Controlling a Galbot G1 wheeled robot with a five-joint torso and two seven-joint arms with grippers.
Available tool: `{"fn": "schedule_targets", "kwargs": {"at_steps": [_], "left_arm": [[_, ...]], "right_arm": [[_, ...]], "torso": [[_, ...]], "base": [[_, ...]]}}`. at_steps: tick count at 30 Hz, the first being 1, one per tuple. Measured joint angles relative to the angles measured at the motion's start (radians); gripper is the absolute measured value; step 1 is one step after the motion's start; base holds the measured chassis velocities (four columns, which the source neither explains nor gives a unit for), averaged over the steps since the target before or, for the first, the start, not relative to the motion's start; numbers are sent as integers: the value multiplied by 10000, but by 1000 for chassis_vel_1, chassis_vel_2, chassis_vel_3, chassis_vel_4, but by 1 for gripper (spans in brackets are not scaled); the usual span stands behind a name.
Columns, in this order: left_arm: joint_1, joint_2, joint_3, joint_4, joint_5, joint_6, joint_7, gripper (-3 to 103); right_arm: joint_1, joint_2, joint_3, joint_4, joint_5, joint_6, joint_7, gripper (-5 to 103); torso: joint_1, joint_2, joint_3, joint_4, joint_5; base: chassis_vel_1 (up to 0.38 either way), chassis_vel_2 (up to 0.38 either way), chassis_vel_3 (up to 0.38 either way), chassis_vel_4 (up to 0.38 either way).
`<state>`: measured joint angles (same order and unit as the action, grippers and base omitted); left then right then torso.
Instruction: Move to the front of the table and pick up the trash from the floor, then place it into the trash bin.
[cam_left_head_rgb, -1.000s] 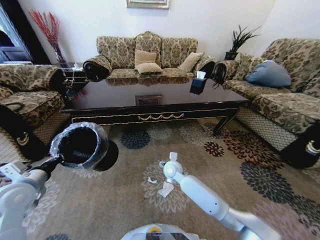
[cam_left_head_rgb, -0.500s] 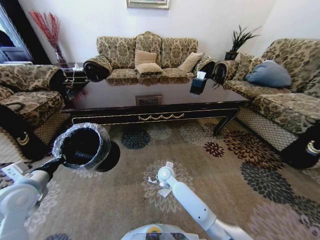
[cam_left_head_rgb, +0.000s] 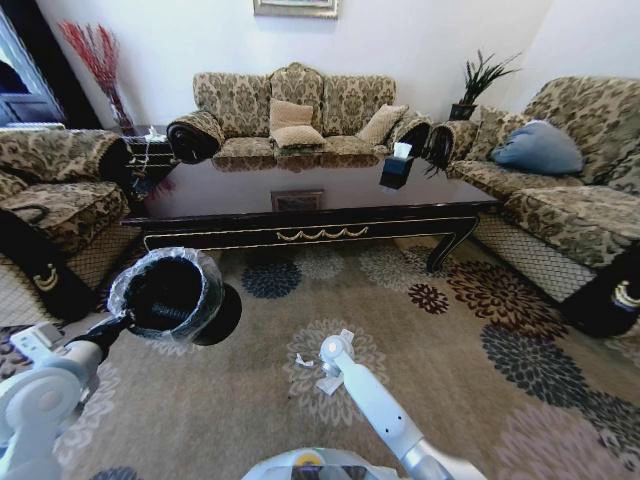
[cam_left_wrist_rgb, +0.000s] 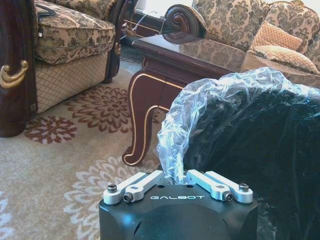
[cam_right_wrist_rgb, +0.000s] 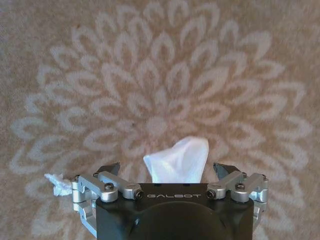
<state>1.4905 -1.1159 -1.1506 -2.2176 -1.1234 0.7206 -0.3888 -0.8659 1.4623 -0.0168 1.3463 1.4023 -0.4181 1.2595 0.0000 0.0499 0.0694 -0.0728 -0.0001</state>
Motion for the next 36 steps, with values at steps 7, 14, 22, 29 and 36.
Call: {"fn": "schedule_targets", "kwargs": {"at_steps": [7, 14, 22, 29, 36], "left_arm": [[58, -53, -29, -76, 61, 5, -4, 2], [85, -28, -78, -76, 89, 6, -21, 2], [47, -27, 10, -36, 121, 7, -25, 2], [24, -21, 136, -18, 157, 23, -30, 2], [22, -20, 266, -22, 170, 31, -33, 2]], "right_arm": [[-179, 370, 184, -624, -307, 95, -459, 100], [-156, 261, -153, -1342, -1133, 178, -1211, 96], [-279, -62, -317, -1069, -1370, 267, -1280, 70], [-487, -295, -461, -635, -1541, 320, -1313, 42], [-606, -503, -707, -70, -1845, 516, -1428, 15]], "torso": [[0, 0, 0, 0, 1], [0, 0, 0, 0, 1], [0, 0, 0, -1, 1], [0, 0, 0, 0, 2], [0, 0, 0, 0, 2]], "base": [[0, 0, 0, 0], [0, 0, 0, 0], [0, 0, 0, 0], [0, 0, 0, 0], [0, 0, 0, 0]]}}
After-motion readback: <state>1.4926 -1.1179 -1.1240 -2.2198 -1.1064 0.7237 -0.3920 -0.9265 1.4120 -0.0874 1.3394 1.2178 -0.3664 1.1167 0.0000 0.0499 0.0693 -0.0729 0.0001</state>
